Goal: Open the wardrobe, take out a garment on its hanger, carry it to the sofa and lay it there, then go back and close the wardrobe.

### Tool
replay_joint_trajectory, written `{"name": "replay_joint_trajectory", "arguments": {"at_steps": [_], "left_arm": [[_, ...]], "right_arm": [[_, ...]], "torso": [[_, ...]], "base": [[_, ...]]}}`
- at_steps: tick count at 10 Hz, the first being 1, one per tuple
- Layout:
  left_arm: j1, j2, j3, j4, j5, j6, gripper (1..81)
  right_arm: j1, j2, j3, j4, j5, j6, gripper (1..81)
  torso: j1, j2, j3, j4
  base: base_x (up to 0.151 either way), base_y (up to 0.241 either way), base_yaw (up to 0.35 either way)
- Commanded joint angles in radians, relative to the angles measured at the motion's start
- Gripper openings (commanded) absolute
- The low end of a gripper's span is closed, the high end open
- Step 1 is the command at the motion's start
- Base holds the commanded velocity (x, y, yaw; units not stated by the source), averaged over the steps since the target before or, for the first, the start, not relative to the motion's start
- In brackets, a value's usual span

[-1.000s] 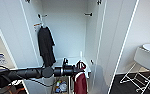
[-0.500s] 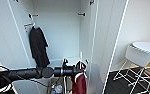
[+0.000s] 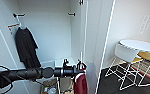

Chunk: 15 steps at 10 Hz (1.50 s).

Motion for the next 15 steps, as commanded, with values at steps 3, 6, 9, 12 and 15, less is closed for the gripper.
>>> {"name": "replay_joint_trajectory", "arguments": {"at_steps": [3, 6, 9, 12, 15], "left_arm": [[-0.174, -0.006, 0.033, 0.025, -0.054, 0.006, 1.0], [-0.218, 0.001, 0.019, 0.021, -0.056, -0.003, 1.0], [-0.234, 0.032, 0.022, 0.016, -0.056, -0.006, 1.0], [-0.235, 0.028, 0.024, 0.016, -0.054, -0.006, 1.0], [-0.235, 0.021, 0.027, 0.019, -0.054, -0.004, 1.0]], "right_arm": [[0.025, -0.009, 0.009, -0.013, -0.057, -0.004, 81.1], [0.019, 0.027, -0.015, -0.022, -0.057, -0.004, 81.1], [0.014, 0.068, -0.079, -0.023, -0.055, -0.004, 81.1], [0.014, 0.071, -0.077, -0.025, -0.055, -0.004, 81.1], [0.017, 0.076, -0.08, -0.025, -0.057, -0.004, 81.1]], "torso": [[0.0, 0.0, 0.0, 0.0], [0.0, 0.0, 0.0, 0.0], [0.0, 0.0, 0.0, 0.0], [0.0, 0.0, 0.0, 0.0], [0.0, 0.0, 0.0, 0.0]], "base": [[0.0, 0.0, -0.258], [0.0, 0.0, -0.261], [0.0, 0.0, -0.262], [0.0, 0.0, -0.262], [0.0, 0.0, -0.27]]}}
